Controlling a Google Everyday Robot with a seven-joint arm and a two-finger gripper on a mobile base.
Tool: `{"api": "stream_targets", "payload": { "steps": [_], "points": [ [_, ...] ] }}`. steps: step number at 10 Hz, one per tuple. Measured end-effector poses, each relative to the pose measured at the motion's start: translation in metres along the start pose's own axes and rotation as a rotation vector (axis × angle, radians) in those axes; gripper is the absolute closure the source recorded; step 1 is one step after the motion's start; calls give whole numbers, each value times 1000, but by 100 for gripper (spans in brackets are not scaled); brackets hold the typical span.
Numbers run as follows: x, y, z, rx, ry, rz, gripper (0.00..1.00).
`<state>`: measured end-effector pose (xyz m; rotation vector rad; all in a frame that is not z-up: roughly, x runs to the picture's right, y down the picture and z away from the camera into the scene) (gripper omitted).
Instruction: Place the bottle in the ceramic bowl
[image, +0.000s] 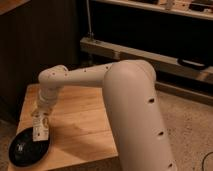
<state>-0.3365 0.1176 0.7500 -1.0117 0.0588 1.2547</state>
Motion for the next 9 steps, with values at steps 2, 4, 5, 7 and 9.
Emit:
{"api": "stream_targets", "payload": {
  "steps": [2,4,5,7,9],
  "points": [
    [3,6,6,-8,-5,-18,100],
    [8,12,13,-10,-3,-47,90],
    [9,15,16,-10,-1,-55,82],
    [12,19,21,-8,5,-75,61],
    [14,21,24,-14,4,-98,41]
  ]
}}
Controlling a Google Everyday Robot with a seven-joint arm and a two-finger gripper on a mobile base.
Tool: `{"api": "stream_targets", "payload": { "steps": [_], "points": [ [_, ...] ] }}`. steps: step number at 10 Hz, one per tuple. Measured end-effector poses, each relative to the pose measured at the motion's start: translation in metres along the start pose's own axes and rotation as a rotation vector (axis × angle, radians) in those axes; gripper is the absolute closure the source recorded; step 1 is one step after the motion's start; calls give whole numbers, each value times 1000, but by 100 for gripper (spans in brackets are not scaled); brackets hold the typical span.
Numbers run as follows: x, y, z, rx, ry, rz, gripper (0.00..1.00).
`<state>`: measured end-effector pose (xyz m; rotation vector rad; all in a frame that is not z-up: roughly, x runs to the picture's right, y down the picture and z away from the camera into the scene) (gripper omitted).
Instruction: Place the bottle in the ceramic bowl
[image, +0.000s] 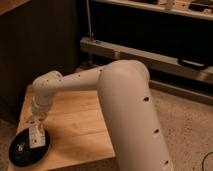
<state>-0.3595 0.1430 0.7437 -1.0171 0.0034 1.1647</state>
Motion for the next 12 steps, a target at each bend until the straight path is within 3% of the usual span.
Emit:
{"api": "stream_targets", "payload": {
  "steps": [1,3,4,6,12],
  "points": [
    [2,2,1,-9,-9,-32,29],
    [4,5,1,-32,-17,-81,20],
    [5,5,0,-66,1,-110,20],
    [5,6,-1,-97,17,-132,20],
    [6,8,0,-101,19,-136,20]
  ]
}}
